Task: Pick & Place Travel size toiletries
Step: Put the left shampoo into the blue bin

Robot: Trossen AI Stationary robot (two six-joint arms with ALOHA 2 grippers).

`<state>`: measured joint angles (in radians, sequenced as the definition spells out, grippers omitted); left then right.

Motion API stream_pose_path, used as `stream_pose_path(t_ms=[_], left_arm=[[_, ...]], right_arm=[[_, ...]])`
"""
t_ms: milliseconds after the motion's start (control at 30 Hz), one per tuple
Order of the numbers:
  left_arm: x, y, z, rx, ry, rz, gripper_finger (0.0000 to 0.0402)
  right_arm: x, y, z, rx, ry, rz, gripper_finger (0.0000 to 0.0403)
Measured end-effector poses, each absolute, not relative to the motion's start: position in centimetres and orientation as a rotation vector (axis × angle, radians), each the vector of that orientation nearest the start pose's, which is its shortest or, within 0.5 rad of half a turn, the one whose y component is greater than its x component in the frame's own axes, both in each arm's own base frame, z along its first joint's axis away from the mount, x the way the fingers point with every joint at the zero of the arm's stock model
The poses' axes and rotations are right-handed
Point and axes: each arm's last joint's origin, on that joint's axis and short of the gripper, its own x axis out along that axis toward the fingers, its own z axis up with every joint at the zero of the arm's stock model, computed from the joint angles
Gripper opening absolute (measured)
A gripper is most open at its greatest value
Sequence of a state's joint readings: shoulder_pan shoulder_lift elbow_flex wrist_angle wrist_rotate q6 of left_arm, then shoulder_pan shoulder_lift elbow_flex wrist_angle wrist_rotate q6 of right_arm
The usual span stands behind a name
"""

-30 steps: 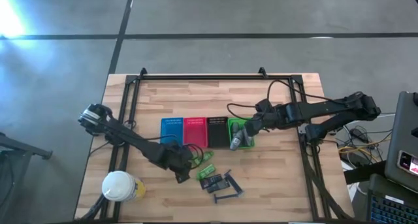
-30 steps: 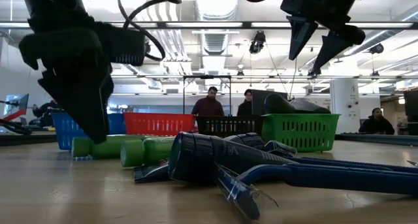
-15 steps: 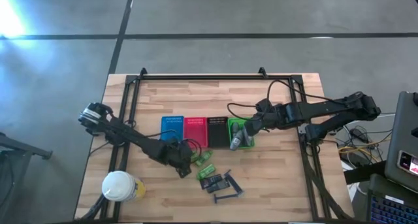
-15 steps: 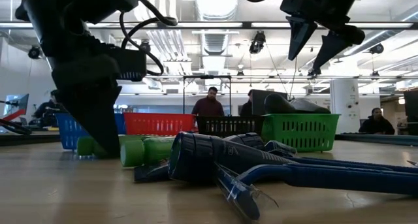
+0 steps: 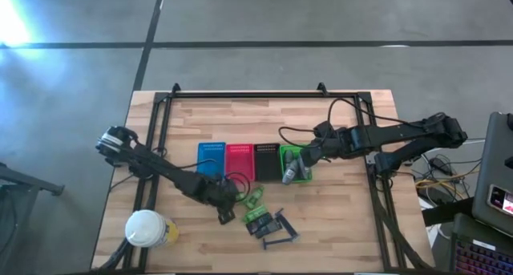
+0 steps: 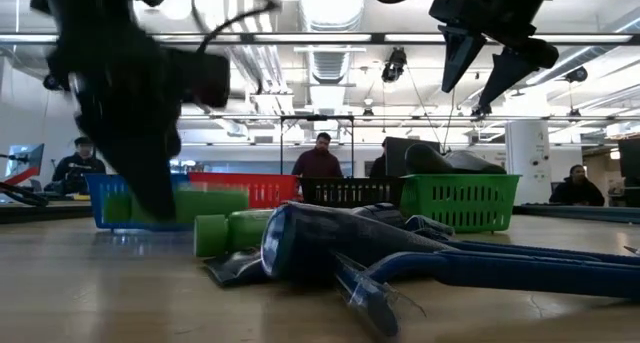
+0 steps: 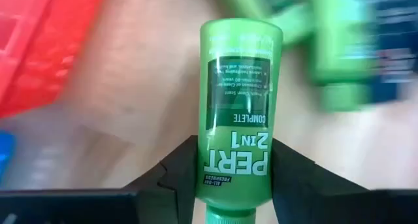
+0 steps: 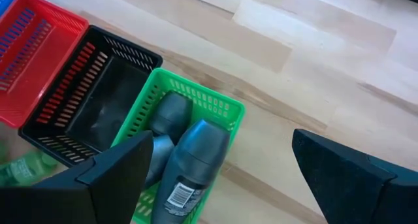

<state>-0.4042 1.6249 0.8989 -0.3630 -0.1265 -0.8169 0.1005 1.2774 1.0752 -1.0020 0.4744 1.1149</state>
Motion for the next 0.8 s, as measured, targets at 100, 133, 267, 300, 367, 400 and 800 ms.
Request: stream_pose_path(t_ms=[100, 133, 267, 300, 367, 400, 800], left_arm=[[27.6, -12.2, 18.7, -0.469, 1.074, 0.170, 0.0148], [27.3, -12.3, 19.5, -0.483, 1.083, 0.184, 0.0148], [25.6, -11.7, 23.0, -0.638, 1.025, 0.362, 0.0150], [24.9, -11.3, 23.8, -0.701, 0.979, 0.446, 0.0151], [23.5, -10.0, 25.0, -0.818, 0.856, 0.629, 0.0152], [22.7, -9.2, 25.3, -0.863, 0.795, 0.716, 0.0152], [19.6, -2.7, 20.8, -1.092, 0.667, 0.955, 0.0153]], right_arm=[[22.8, 1.0, 27.8, 0.623, 0.841, -0.913, 0.0364], [22.7, 1.0, 27.8, 0.622, 0.843, -0.914, 0.0364], [22.6, 1.0, 27.7, 0.620, 0.854, -0.924, 0.0364], [22.6, 1.0, 27.7, 0.622, 0.853, -0.924, 0.0364], [22.6, 1.0, 27.7, 0.633, 0.847, -0.931, 0.0364], [22.6, 1.0, 27.7, 0.644, 0.842, -0.936, 0.0364], [22.6, 1.1, 27.7, 0.683, 0.822, -0.952, 0.0364]])
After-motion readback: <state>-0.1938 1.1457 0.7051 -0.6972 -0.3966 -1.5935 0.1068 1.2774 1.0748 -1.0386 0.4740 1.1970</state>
